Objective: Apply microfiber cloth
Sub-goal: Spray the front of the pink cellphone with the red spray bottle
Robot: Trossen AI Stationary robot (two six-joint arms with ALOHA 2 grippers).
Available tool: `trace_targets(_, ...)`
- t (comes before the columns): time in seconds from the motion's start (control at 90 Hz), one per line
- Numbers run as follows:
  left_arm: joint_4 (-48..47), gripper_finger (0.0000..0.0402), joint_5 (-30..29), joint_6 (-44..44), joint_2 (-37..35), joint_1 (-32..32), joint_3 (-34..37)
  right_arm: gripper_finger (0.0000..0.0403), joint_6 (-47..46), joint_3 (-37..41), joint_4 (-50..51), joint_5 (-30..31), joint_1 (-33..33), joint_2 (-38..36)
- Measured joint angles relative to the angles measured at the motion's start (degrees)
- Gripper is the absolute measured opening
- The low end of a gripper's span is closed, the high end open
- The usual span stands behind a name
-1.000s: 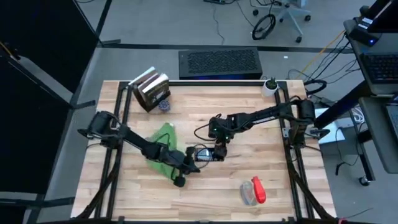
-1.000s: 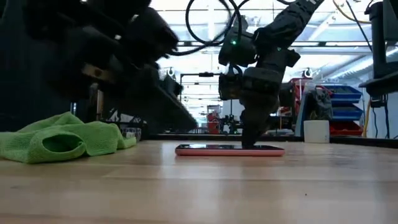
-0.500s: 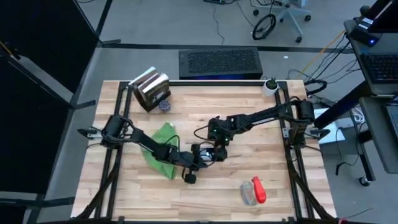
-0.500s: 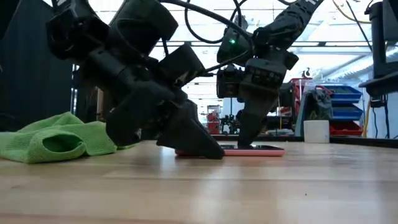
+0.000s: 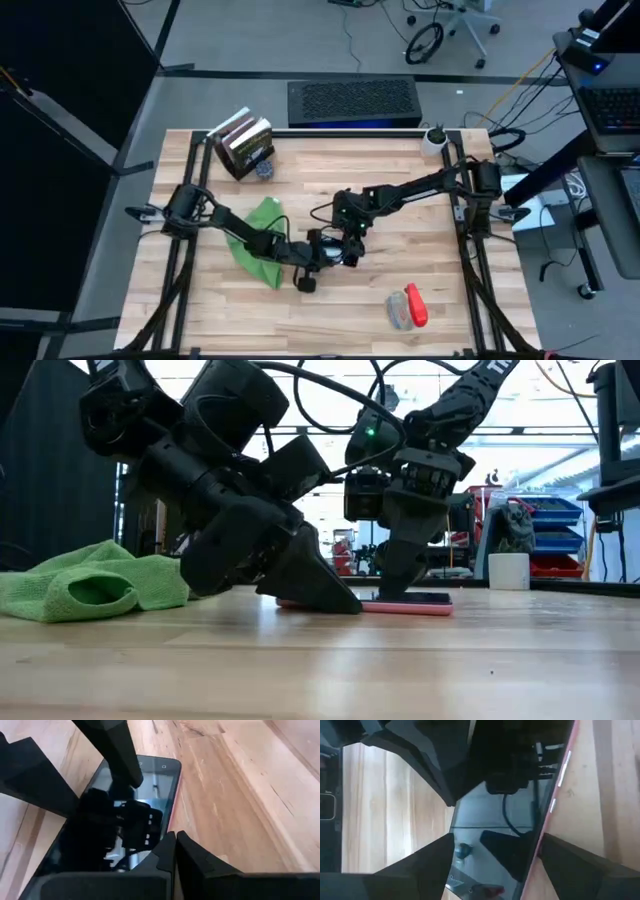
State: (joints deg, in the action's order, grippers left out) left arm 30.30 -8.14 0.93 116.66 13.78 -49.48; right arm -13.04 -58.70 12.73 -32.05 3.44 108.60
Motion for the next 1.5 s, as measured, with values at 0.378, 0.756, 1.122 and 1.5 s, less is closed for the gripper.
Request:
trace_targets(0.378,-0.1,0.0000,-0.4,0.0,0.1,-0.1,0.1,0.0221,0.2,0.1,-1.8,-1.6,-0.8,0.3)
trace_targets(0.756,0.5,0.0000,-0.5,0.1,0.1,-0.1,0.1,0.0107,1.4,0.2,-2.1,3.6,-3.2,0.2)
trace_targets(1.122,-5.1,0.0000,0.6,1.0,-4.9,1.1,0.4,0.0017,0.9,0.1,-1.2,3.8,-3.1,-0.3)
trace_targets(1.5,-20.5,0.0000,0.7,-0.6,-21.9,1.4,0.3,0.0016,2.4,0.5,3.7,12.6,-2.3,-10.1)
